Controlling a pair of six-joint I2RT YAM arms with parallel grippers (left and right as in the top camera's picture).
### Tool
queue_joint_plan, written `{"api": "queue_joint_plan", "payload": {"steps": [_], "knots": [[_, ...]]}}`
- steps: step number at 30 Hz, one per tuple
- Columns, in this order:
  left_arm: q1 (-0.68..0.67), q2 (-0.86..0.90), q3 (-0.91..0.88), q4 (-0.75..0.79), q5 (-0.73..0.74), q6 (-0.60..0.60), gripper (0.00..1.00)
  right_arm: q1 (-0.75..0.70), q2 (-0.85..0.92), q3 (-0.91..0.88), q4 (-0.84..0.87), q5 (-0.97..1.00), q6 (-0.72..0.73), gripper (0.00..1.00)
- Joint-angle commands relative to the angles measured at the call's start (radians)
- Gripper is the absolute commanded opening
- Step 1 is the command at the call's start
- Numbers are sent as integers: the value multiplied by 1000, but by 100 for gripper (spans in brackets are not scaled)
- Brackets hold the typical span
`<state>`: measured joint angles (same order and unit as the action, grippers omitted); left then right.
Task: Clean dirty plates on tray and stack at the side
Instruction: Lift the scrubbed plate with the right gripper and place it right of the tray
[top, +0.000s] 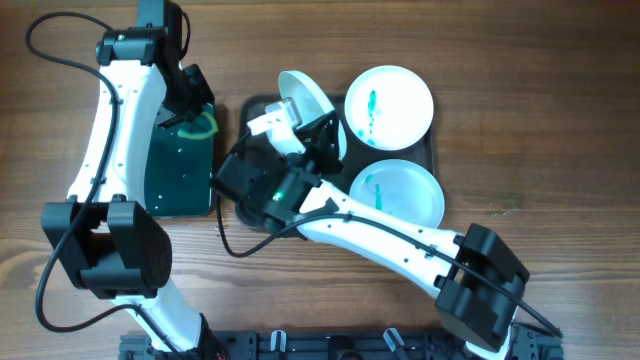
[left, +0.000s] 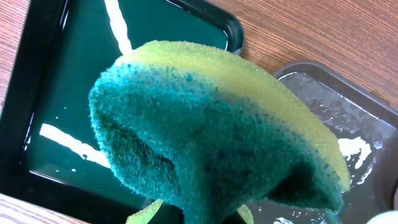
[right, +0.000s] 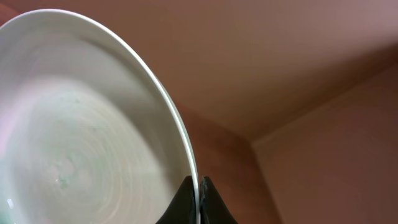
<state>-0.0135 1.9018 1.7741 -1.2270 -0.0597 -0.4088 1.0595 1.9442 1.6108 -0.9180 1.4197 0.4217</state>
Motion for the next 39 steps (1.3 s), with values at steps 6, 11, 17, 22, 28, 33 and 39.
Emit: {"api": "queue_joint_plan", "payload": {"steps": [6, 11, 17, 22, 28, 33, 39], "knots": [[-2, -6, 12, 3, 53, 8, 4, 3, -32, 1, 25, 100, -28, 4], [-2, -6, 12, 3, 53, 8, 4, -9, -32, 1, 23, -266, 6, 4], [-14, -6, 12, 3, 53, 8, 4, -232, -122, 1, 27, -1051, 124, 4], [-70, -6, 12, 7, 51, 8, 4, -663, -242, 1, -41, -1497, -8, 4], [-87, -6, 12, 16, 51, 8, 4, -1150, -262, -49, -152, -1564, -133, 4], [-87, -6, 12, 17, 51, 8, 4, -1397, -269, -305, 60, -1575, -132, 4], [-87, -6, 12, 19, 51, 8, 4, -1440, -265, -579, 389, -1480, -134, 4]]}}
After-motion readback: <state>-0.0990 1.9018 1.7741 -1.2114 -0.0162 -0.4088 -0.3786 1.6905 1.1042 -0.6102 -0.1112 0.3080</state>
